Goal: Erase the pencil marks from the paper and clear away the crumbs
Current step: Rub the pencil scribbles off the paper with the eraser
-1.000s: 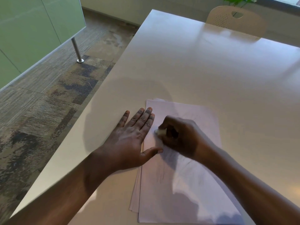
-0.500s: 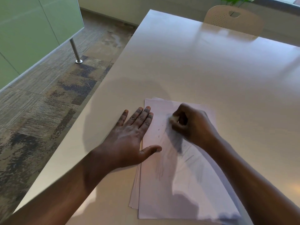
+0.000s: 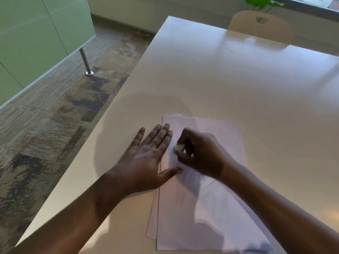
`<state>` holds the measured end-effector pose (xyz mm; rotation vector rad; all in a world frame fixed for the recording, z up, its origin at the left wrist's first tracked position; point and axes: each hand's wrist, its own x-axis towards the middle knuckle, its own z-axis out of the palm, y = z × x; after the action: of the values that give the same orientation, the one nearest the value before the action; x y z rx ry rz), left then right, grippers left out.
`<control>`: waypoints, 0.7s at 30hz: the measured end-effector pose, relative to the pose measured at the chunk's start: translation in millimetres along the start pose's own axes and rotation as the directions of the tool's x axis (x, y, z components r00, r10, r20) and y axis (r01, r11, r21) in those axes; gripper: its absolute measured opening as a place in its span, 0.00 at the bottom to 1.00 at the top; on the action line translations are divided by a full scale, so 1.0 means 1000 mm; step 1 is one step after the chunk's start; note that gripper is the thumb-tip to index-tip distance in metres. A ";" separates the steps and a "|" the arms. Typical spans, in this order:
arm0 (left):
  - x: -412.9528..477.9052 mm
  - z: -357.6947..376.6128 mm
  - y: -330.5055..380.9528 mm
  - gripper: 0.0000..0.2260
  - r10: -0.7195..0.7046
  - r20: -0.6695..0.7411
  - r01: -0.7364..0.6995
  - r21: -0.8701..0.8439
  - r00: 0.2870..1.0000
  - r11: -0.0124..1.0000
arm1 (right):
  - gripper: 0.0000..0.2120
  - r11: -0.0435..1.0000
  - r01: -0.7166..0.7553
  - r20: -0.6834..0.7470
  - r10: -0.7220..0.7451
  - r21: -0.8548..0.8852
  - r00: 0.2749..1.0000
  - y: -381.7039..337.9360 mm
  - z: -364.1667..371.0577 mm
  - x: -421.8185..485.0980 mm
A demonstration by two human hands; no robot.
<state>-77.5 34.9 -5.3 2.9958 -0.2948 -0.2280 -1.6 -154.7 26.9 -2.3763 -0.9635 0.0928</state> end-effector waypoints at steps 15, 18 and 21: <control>-0.001 0.001 0.001 0.47 0.002 -0.018 -0.002 -0.021 1.000 1.000 | 0.06 0.992 -0.120 -0.086 0.118 -0.023 0.989 0.003 0.004 -0.009; 0.001 0.000 0.000 0.49 -0.012 -0.007 0.012 -0.014 1.000 1.000 | 0.07 0.963 -0.266 -0.211 0.251 -0.045 0.945 0.030 -0.018 0.007; -0.001 -0.001 0.002 0.50 -0.012 -0.004 0.012 -0.008 1.000 1.000 | 0.07 0.965 -0.260 -0.204 0.247 -0.042 0.947 0.024 -0.015 0.003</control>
<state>-78.3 33.2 -4.1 2.9909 -0.2752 -0.2230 19.0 -174.0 27.7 -2.5067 -0.5739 -0.0786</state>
